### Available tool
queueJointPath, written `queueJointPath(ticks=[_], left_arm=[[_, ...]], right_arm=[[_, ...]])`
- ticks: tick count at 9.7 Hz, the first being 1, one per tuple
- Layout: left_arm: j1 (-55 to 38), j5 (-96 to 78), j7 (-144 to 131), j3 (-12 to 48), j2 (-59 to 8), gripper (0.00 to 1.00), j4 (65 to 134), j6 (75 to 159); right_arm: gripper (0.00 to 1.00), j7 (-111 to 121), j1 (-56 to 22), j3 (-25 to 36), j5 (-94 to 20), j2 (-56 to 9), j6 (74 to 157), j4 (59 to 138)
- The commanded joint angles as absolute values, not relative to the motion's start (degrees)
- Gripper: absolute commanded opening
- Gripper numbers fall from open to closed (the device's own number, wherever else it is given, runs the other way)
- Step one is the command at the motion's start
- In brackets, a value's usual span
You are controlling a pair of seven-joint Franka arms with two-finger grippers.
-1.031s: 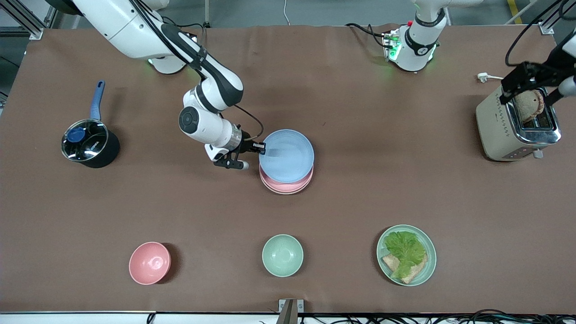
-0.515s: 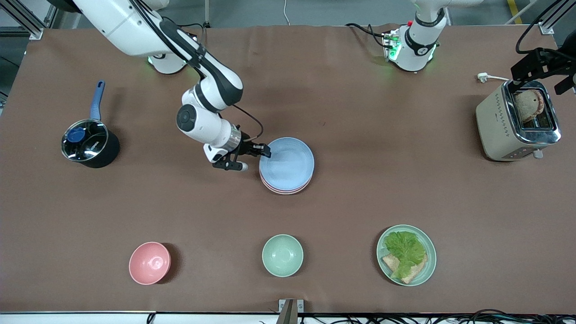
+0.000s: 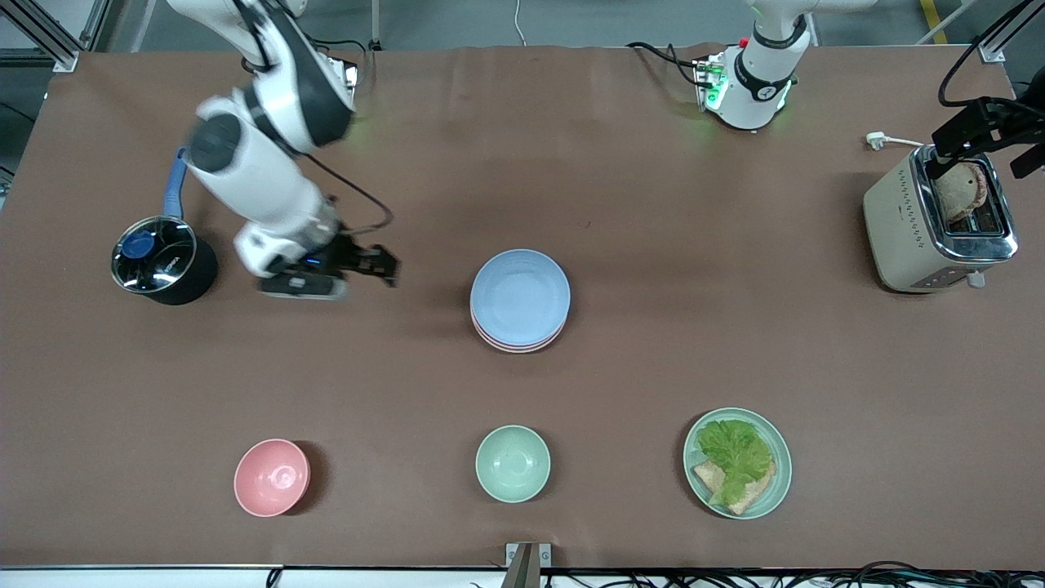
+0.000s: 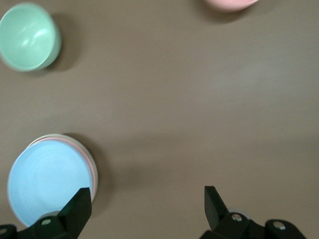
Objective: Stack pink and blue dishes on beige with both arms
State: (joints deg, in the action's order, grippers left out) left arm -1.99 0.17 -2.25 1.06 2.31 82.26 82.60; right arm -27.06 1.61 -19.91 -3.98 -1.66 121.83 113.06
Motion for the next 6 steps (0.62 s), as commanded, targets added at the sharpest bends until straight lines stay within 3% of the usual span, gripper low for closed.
queueJointPath(ticks=[1,3,6], left_arm=[[-1.8,-0.3,-2.8,1.2,1.8,1.00,83.8,83.5],[-1.7,-0.4,-2.8,1.1,1.9,1.00,83.8,83.5],[-1.8,-1.1,-3.2,1.2,2.0,1.00,84.3,83.4]], right_arm=[[1.00,-19.0,1.8,-10.2,-2.5,-0.8,107.5,102.3],[1.00,-15.8,1.4,-2.9,-2.5,-0.4,99.5,95.8],[1.00,-13.9,1.6,0.4,-0.7,-0.6,86.0,84.0]])
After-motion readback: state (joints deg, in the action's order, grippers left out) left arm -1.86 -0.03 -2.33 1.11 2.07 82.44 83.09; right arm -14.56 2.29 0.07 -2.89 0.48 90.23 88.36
